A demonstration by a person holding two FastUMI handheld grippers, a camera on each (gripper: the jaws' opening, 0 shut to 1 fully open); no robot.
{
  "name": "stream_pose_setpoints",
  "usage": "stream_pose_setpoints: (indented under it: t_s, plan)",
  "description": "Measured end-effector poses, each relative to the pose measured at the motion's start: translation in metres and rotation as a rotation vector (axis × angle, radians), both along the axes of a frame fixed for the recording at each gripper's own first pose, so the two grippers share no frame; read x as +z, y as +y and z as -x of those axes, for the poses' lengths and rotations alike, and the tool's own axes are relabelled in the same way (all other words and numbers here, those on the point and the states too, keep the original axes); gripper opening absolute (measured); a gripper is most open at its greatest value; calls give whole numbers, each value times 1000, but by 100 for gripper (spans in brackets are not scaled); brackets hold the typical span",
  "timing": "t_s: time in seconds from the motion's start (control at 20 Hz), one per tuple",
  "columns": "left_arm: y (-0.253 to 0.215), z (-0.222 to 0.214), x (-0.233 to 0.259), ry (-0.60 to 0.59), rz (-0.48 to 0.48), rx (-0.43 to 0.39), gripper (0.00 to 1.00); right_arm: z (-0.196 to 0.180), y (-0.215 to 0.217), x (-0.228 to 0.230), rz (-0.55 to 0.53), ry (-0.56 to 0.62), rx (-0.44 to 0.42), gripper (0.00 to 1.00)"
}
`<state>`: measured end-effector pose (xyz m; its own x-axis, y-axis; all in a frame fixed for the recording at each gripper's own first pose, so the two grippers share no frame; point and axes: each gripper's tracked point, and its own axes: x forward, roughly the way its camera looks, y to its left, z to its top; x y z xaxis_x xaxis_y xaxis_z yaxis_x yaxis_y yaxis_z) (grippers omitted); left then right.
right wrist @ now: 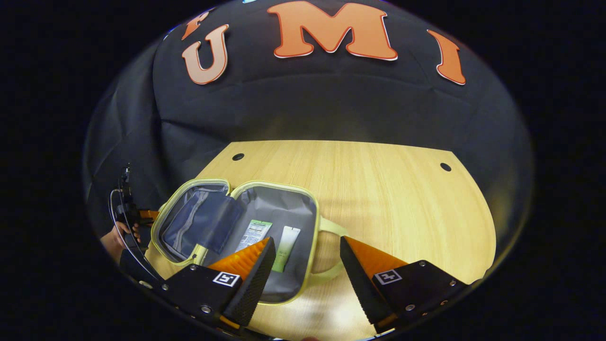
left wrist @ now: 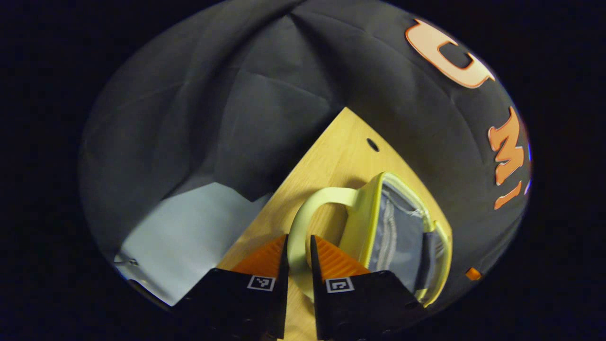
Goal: First open the suitcase, pack the skin care products into it, and then close the suitcase.
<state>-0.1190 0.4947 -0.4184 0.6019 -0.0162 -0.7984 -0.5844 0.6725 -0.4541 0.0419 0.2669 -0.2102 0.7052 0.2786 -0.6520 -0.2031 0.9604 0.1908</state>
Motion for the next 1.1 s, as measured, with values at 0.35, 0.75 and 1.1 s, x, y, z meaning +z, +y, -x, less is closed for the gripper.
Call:
stream_pose_setpoints:
  t_s: [0.35, 0.75, 1.1]
  plan:
    - [-6, -22, 82, -181, -79, -60, 8, 0, -4, 12, 0, -65, 17, 91]
    - [-67, -64, 216, -436, -38, -148, 10, -8, -8, 34, -53, -130, 58, 94]
    - [-153, -92, 283, -540, -50, -240, 12, -15, -57, 50, -18, -210, 72, 94]
